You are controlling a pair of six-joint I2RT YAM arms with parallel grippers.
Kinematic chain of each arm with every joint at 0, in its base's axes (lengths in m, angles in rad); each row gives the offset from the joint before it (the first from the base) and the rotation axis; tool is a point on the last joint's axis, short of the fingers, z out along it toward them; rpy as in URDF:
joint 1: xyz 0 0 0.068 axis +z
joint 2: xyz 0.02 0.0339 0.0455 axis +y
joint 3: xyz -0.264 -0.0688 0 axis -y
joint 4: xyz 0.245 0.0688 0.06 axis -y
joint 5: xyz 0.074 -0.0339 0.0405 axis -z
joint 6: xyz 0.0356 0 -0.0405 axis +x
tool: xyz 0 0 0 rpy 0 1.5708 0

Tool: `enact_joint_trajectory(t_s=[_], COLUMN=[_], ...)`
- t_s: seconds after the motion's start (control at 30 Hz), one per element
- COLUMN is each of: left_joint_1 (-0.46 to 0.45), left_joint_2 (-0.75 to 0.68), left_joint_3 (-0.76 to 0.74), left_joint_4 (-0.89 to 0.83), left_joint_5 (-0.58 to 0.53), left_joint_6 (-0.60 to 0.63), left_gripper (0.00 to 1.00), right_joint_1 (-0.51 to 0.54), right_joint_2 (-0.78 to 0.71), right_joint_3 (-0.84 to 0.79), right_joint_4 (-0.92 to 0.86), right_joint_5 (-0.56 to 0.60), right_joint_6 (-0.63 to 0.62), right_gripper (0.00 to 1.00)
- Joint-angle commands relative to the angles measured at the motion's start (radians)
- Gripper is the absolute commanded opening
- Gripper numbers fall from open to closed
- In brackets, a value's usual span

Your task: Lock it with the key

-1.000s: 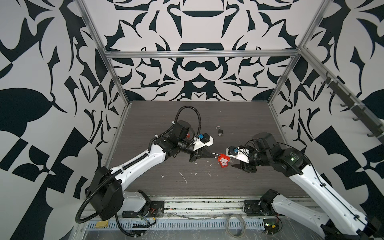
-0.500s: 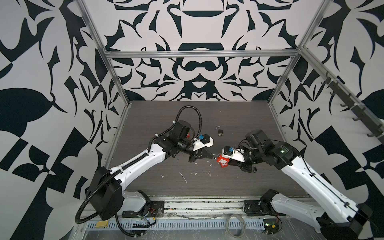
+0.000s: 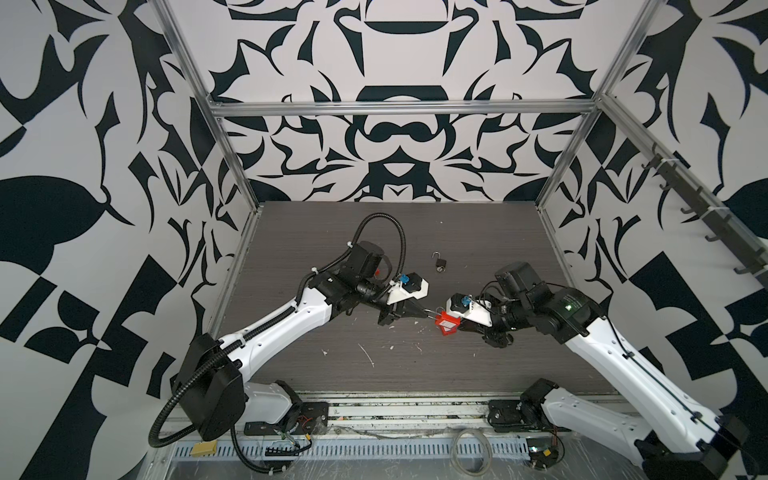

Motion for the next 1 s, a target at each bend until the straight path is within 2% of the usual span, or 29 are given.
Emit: enact_joint_trajectory(t_s=[0.0,0.3,0.5,0.8,0.97], left_joint_1=[0.042,0.069,0.085,0.084,0.085], left_joint_2=[-0.037,-0.024,0.001,0.021,-0.021], left_joint_3=[-0.016,-0.02,-0.013,-0.032,-0.081], left_joint_4=[-0.039,-0.028,-0.046,0.021,0.092], left_joint_5=[-0.003,0.025,0.047,0.072,0.031], left_joint_6=[0.017,0.029,0.031,-0.021,-0.009], left_gripper=[0.0,0.0,0.0,0.0,0.0], right_joint_1=[-0.005,-0.005,-0.005,-0.005,-0.007], right_joint_2=[-0.028,-0.004,-0.057,-0.09,-0.046], right_joint_3=[-0.016,-0.026,-0.054,-0.075,-0.061], right_joint_4=[-0.082,-0.12,-0.04,-0.045,-0.105], right_joint_5=[-0.004,0.047,0.145,0.148,0.05], right_joint_6=[-0.034,-0.058,-0.09,-0.109,-0.071], right_gripper=[0.0,0.0,0.0,0.0,0.0])
